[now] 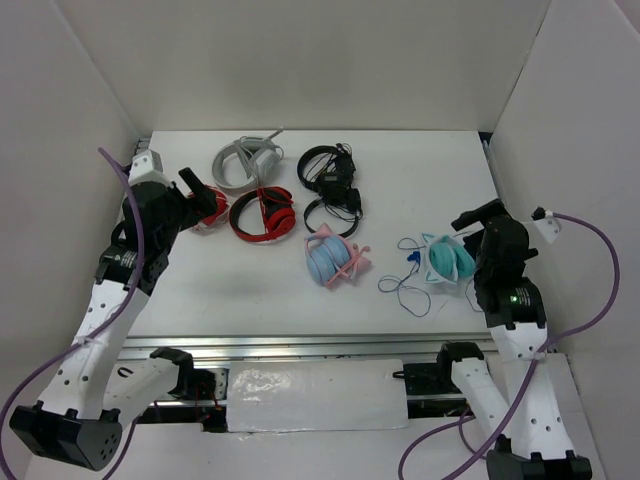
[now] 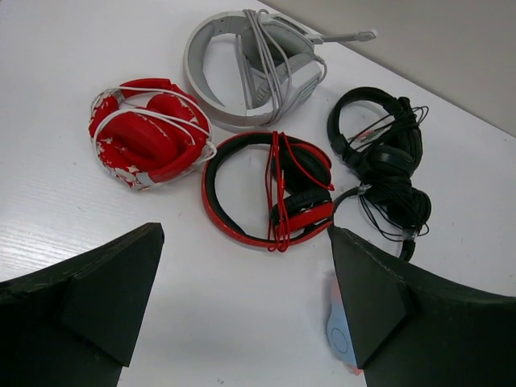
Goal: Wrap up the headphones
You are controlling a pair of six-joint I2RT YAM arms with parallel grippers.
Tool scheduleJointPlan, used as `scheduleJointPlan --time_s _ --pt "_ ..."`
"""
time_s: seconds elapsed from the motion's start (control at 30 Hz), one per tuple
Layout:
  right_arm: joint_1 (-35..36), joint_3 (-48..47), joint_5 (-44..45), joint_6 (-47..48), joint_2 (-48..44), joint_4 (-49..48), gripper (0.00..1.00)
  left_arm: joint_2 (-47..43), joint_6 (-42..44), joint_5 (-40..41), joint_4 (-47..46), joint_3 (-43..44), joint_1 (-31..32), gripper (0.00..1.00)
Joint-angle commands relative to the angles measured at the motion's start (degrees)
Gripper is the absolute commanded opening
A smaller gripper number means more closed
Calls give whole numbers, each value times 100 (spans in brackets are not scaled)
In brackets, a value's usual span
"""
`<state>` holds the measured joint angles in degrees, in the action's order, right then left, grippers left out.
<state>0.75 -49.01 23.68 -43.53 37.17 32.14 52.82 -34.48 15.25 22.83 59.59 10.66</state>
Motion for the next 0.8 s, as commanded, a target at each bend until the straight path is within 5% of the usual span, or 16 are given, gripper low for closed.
scheduleJointPlan --time_s 0.0,0.1,0.3,0.67,0.77 --pt "-31 -214 506 -350 264 995 100 79 169 -267 -297 17 -2 99" --pt "-31 5 -141 90 134 865 100 202 222 -355 -384 -9 -11 99" --pt "-338 507 -65 -244 115 1048 100 449 354 -250 -314 44 -20 99" --pt "-1631 1016 -1304 -69 1503 812 100 554 468 -303 -411 -27 -20 99" --pt "-1640 1192 -1977 562 1627 294 88 598 486 -382 -455 -44 -28 99"
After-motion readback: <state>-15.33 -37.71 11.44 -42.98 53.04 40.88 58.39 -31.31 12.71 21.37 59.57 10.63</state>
